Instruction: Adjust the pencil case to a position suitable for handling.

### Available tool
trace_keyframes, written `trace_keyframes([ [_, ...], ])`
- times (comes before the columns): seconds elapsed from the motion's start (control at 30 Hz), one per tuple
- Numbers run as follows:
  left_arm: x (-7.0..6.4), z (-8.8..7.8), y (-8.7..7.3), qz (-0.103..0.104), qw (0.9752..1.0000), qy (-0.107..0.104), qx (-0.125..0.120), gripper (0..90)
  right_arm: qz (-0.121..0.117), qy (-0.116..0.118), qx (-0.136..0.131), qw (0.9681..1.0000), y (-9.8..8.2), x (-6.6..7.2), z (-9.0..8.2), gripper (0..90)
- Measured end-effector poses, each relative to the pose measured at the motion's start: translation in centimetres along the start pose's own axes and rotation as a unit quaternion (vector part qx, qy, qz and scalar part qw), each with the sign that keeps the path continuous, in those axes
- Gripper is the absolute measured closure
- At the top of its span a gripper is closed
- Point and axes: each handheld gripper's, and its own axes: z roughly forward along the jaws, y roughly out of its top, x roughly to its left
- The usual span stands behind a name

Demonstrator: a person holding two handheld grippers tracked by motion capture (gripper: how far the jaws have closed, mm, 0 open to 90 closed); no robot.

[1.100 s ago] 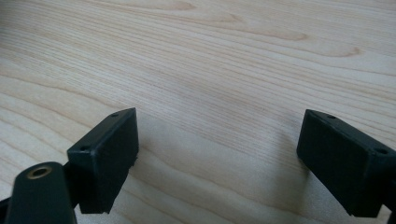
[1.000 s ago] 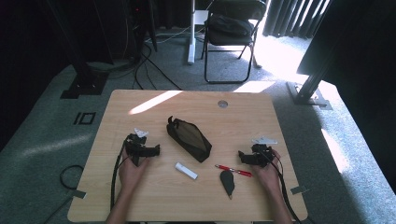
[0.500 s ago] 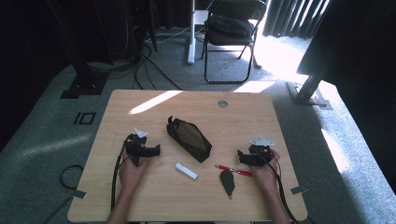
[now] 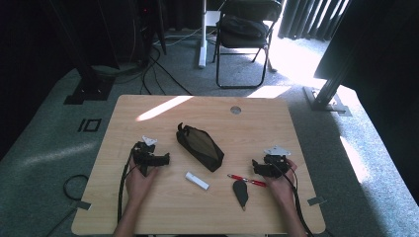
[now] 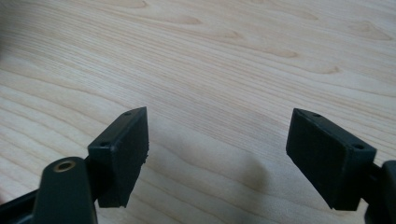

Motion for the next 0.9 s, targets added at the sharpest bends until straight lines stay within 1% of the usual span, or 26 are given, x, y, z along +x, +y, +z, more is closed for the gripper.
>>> trace_keyframes([
  [0.07,0.0,0.0,0.0,0.0,1.0,0.0,0.0,2.0,0.0,0.0,-0.002,1.0,0.0,0.0,-0.1,21.6],
  [0.2,0.0,0.0,0.0,0.0,1.0,0.0,0.0,2.0,-0.001,0.003,-0.015,0.9999,0.5,0.4,-0.7,22.3],
  [0.27,0.0,0.0,0.0,0.0,1.0,0.0,0.0,2.0,0.001,0.009,-0.022,0.9997,0.8,0.5,-1.0,22.6],
  [0.47,0.0,0.0,0.0,0.0,1.0,0.0,0.0,2.0,-0.006,0.018,-0.035,0.9992,1.3,1.0,-1.5,23.5],
  [0.5,0.0,0.0,0.0,0.0,1.0,0.0,0.0,2.0,-0.007,0.025,-0.039,0.9989,1.5,1.3,-1.7,24.9],
  [0.57,0.0,0.0,0.0,0.0,1.0,0.0,0.0,2.0,-0.009,0.03,-0.043,0.9986,1.7,1.6,-1.8,25.0],
  [0.83,0.0,0.0,0.0,0.0,1.0,0.0,0.0,2.0,-0.017,0.038,-0.051,0.9978,2.4,2.4,-2.3,26.4],
  [0.9,0.0,0.0,0.0,0.0,1.0,0.0,0.0,2.0,-0.019,0.045,-0.057,0.9972,2.7,2.8,-2.6,26.4],
])
